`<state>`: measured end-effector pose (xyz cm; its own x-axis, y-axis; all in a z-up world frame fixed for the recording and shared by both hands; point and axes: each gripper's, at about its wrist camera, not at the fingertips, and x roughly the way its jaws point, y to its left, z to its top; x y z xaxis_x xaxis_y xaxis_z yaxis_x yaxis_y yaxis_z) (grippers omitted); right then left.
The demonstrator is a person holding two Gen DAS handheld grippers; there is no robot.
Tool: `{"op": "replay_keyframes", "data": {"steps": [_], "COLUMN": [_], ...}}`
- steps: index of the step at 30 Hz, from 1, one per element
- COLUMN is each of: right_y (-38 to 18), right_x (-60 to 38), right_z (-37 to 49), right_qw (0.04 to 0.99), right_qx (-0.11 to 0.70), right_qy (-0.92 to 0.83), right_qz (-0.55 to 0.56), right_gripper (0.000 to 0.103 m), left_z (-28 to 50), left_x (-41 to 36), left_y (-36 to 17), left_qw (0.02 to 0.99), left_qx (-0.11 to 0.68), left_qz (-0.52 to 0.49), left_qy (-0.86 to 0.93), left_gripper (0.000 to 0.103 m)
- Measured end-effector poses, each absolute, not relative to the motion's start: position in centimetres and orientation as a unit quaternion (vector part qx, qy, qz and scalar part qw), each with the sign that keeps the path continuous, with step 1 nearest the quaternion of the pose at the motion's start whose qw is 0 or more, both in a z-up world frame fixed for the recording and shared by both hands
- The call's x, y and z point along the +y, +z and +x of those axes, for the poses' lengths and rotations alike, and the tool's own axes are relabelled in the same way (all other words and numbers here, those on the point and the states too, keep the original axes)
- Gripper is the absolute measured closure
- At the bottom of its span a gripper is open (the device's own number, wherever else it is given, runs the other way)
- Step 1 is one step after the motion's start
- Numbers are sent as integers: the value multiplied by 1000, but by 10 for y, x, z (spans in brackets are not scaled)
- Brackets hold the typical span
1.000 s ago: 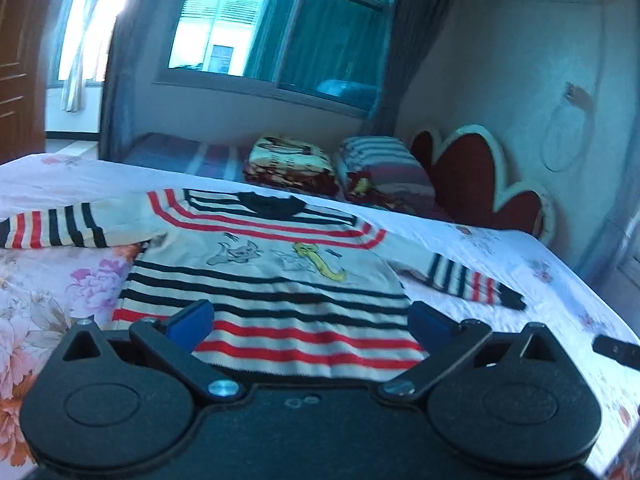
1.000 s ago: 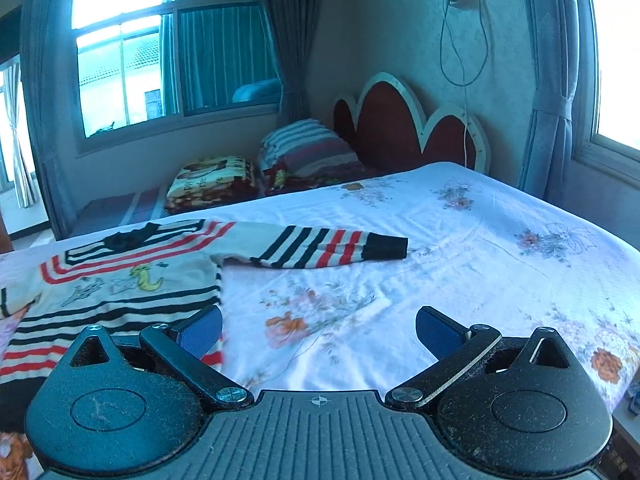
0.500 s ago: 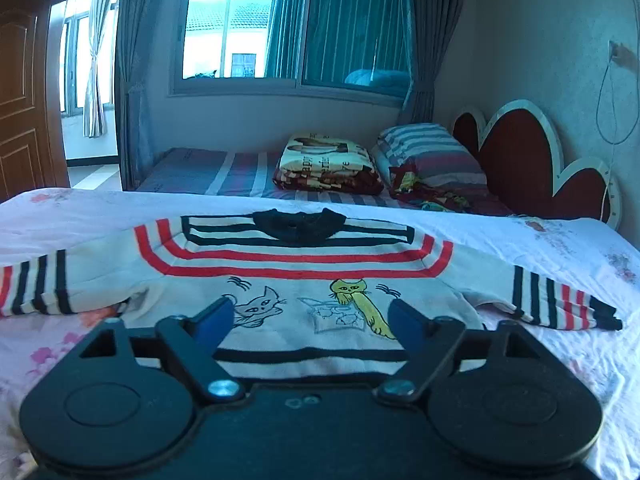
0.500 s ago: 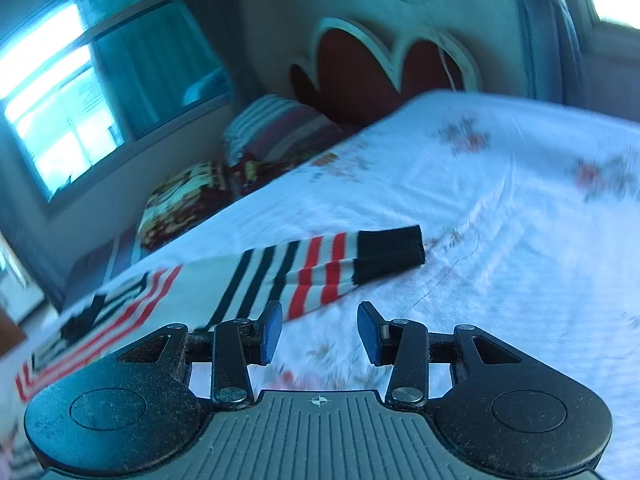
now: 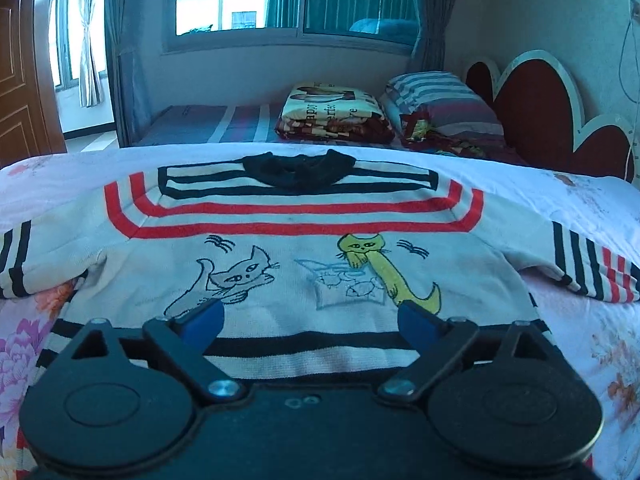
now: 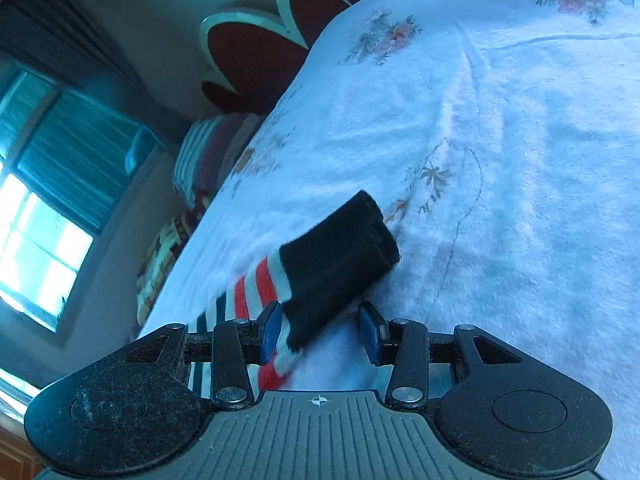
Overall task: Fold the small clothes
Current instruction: 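Carry the held sleeve across the sweater body with the right gripper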
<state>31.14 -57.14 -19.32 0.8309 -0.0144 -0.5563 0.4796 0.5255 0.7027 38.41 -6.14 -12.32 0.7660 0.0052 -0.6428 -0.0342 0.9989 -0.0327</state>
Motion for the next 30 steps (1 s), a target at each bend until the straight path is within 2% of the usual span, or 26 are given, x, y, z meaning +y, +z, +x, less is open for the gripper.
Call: {"op": "replay_keyframes", "data": {"steps": [1, 2, 3, 5, 10, 13, 15, 20, 25, 30], "right_y": [-192, -190, -189, -189, -156, -162, -154, -134, -116, -118], "right_x": [-572, -572, -572, -574, -550, -544, -528, -486, -396, -301], "right_z": [313, 314, 316, 316, 320, 333, 336, 346, 371, 391], "right_qw": [839, 842, 843, 844, 902, 895, 909, 928, 939, 931], "right_qx": [252, 257, 267, 271, 270, 322, 314, 285, 281, 304], "right_qy": [-150, -154, -159, -161, -153, -191, -182, -109, 0, 88], "right_qz": [458, 449, 439, 434, 300, 242, 205, 215, 198, 179], "right_gripper": [64, 79, 89, 97, 98, 98, 98, 98, 98, 98], "left_z": [387, 389, 392, 396, 398, 391, 386, 379, 383, 389], "left_x": [-61, -61, -61, -61, -54, -42, -29, 8, 37, 60], "left_y": [-124, -125, -125, -124, -123, -125, -126, -132, -139, -139], "left_qw": [938, 937, 937, 936, 933, 930, 925, 912, 910, 911], "left_qx": [345, 348, 350, 351, 359, 367, 378, 405, 407, 407], "left_qz": [-21, -21, -21, -21, -7, -2, -9, -34, -50, -57], "left_qy": [12, 14, 15, 19, 20, 32, 36, 51, 57, 38], "left_gripper": [11, 11, 11, 10, 7, 7, 7, 5, 2, 13]}}
